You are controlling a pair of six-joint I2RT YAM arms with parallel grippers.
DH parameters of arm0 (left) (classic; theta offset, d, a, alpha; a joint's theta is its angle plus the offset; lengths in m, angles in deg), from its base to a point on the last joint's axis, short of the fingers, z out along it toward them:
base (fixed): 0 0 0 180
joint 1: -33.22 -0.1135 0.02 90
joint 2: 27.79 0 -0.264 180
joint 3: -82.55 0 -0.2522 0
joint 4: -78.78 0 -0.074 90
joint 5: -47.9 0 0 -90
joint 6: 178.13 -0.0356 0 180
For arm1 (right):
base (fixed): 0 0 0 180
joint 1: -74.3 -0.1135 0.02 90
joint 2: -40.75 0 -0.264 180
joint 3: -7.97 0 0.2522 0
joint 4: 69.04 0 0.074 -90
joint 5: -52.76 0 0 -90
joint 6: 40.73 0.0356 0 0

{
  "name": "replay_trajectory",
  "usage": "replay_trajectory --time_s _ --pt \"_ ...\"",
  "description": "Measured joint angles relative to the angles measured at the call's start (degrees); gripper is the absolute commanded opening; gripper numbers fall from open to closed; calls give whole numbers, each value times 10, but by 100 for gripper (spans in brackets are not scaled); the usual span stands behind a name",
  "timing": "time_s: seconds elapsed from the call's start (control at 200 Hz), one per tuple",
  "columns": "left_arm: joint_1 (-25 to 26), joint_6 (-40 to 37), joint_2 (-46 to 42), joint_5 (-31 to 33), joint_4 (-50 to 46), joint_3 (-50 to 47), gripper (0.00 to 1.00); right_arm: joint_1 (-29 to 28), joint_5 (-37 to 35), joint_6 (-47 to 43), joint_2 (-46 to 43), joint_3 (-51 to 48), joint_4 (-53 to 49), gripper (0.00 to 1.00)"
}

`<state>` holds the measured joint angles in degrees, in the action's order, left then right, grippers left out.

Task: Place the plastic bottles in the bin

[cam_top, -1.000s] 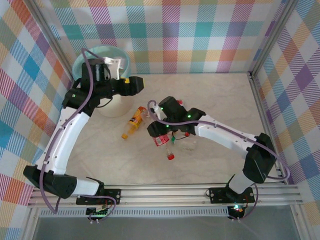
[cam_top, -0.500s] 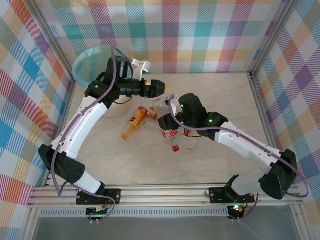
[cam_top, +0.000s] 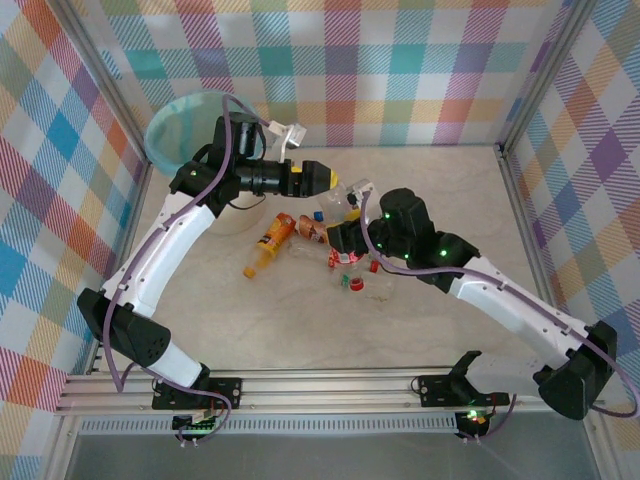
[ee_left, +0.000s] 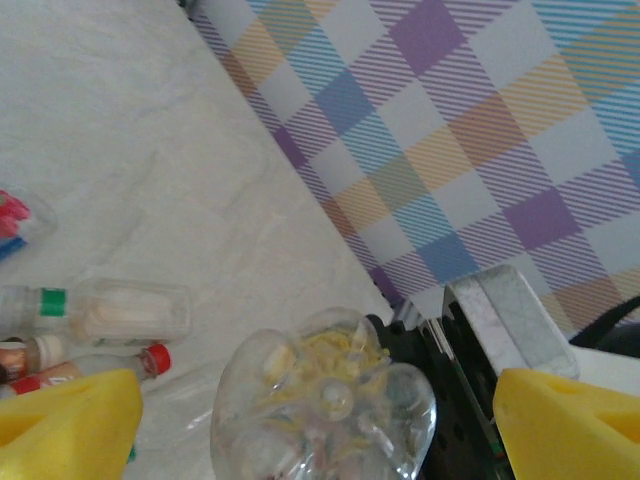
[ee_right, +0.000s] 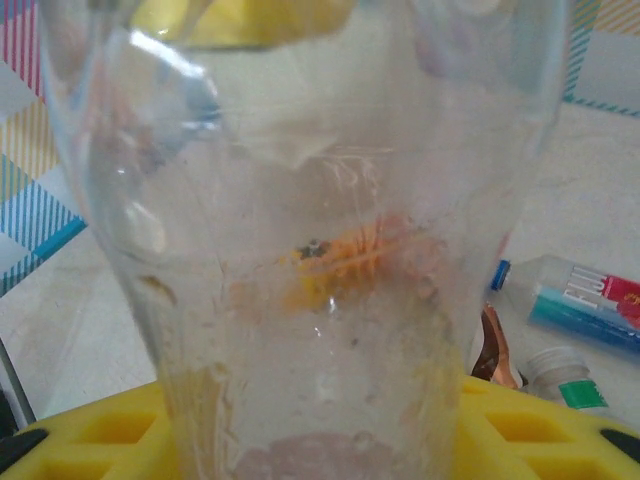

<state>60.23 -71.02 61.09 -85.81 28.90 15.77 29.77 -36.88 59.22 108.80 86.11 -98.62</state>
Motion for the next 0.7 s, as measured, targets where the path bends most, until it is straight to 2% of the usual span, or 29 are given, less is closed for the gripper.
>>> replay_trajectory --time_s 0.435,0.55,0.7 --pt "34 -39 27 -53 -48 0 90 0 7 -4 -11 0 17 55" --pt "46 -52 35 -56 -65 4 84 0 12 -4 -11 0 17 55" --pt "49 -63 38 -48 -77 9 70 0 27 -4 -11 0 17 55"
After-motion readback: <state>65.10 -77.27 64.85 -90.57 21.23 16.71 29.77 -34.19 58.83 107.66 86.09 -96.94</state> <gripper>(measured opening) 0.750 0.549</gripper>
